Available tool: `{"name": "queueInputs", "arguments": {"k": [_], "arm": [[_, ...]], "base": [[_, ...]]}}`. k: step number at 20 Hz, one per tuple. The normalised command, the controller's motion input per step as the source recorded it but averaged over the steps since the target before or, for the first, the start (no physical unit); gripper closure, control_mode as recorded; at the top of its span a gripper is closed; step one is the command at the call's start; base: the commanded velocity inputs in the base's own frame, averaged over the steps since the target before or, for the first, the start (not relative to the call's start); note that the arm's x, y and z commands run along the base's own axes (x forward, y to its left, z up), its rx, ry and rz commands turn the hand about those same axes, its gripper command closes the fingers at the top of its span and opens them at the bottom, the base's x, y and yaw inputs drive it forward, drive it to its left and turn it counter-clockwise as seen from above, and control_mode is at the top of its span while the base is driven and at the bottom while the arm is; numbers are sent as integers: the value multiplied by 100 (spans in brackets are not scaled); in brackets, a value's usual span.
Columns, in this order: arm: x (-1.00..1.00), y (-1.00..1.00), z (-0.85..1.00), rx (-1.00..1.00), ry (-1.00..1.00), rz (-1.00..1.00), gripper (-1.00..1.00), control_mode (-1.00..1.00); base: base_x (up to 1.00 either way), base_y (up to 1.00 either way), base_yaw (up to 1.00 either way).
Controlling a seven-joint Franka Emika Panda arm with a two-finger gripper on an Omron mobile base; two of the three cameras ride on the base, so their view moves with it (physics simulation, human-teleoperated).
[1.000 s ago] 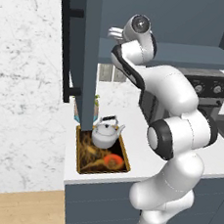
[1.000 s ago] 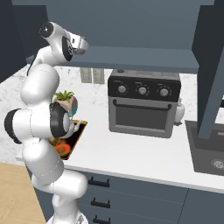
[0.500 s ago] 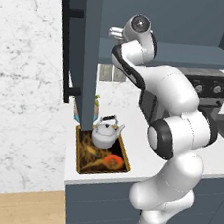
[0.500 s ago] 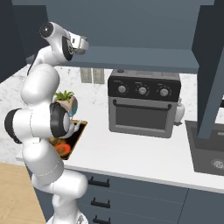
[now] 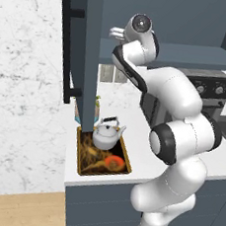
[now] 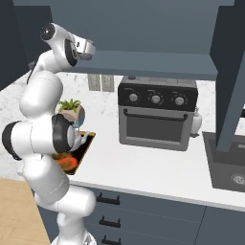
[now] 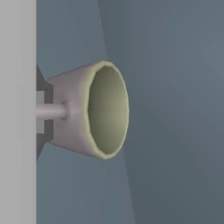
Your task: Pick the kettle from the counter and place it on the tray. Then pick the mug from the cabinet and place it on the tray. Then close the cabinet doors.
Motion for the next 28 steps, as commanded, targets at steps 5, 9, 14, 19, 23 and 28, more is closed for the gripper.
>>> {"name": "queueInputs", "arguments": {"k": [5,9,14,19,23,28], "arm": [[-73,-1,6,0,3,4,100,-100],[-93,0,4,0,1,11,100,-100],[-100,-2,-1,0,0,20,100,-100],[-100,-6,-8,0,0,29,100,-100],[-100,-10,-13,0,2,32,100,-100],[-100,-14,-24,0,6,36,100,-100]], "base": [[0,0,0],[0,0,0],[0,0,0],[0,0,0],[0,0,0],[0,0,0]]}}
